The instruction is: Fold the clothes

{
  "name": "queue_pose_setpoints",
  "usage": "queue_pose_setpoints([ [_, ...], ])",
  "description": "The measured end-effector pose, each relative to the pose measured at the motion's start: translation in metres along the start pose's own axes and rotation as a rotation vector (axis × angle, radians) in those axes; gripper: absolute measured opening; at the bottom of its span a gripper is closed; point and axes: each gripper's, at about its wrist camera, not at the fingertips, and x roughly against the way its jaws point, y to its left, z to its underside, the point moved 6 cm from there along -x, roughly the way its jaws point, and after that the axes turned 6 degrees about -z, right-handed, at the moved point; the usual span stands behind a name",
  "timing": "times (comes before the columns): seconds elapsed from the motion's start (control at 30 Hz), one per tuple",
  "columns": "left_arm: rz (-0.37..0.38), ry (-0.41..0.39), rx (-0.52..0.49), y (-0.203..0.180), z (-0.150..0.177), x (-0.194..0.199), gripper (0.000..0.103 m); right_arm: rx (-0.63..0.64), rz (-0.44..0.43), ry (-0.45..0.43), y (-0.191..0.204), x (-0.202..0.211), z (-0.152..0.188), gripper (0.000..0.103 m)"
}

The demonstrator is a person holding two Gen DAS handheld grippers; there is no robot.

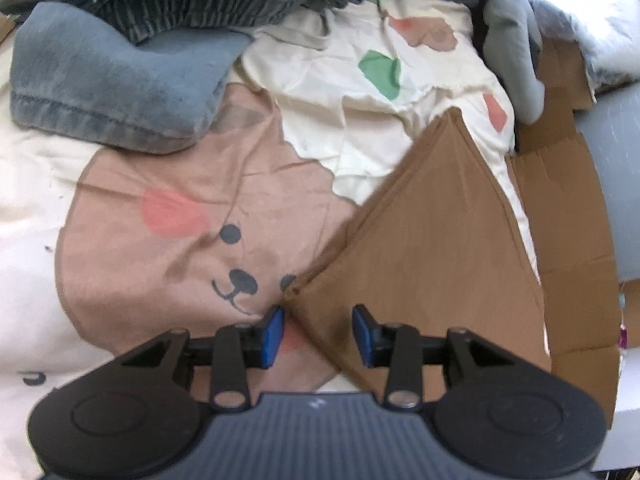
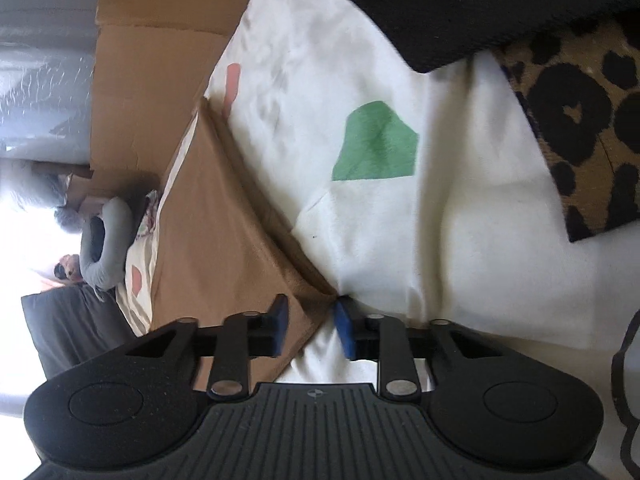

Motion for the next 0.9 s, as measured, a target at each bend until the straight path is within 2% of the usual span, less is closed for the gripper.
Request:
queue_pose_setpoints([
  [0.03,0.000,-0.007,-0.010,-0.001,-0.001,0.000,0.035,0.005,0.000,0.003,0.000,0.002,-0.001,0.013],
  [0.07,0.000,-0.013,-0.020,-0.001,-0.001,0.001,0.023,0.011,0.000,0.006,0.000,0.005,-0.002,0.009],
  [0.13,0.020,-0.020,-0.002,0.002,-0.003,0.002,0.012,0.042,-0.029,0.003,0.009,0.011,-0.002,0.005],
  [0.27,0.052,-0.014,0.036,0.009,-0.004,0.001,0.013,0.049,-0.048,0.006,0.015,0.014,-0.002,0.006],
  [0.47,0.074,-0.007,0.034,0.004,-0.007,-0.006,0.029,0.014,-0.039,0.027,0.006,0.000,0.004,0.012],
  [0.53,0.083,-0.004,0.041,0.004,-0.009,-0.012,0.031,0.006,-0.051,0.020,0.006,-0.004,0.003,0.020],
  [0.67,0.104,0.006,0.028,0.002,-0.012,-0.018,0.031,-0.010,-0.076,0.002,0.006,-0.013,0.002,0.020],
  [0.8,0.118,0.018,0.007,-0.002,-0.016,-0.019,0.031,-0.013,-0.097,-0.016,0.007,-0.018,-0.001,0.020],
  [0.83,0.116,0.018,0.004,-0.002,-0.016,-0.019,0.031,-0.008,-0.097,-0.020,0.008,-0.018,-0.002,0.016],
  [0.9,0.112,0.016,0.000,-0.002,-0.016,-0.018,0.021,0.010,-0.075,-0.025,0.011,-0.017,-0.003,0.006],
])
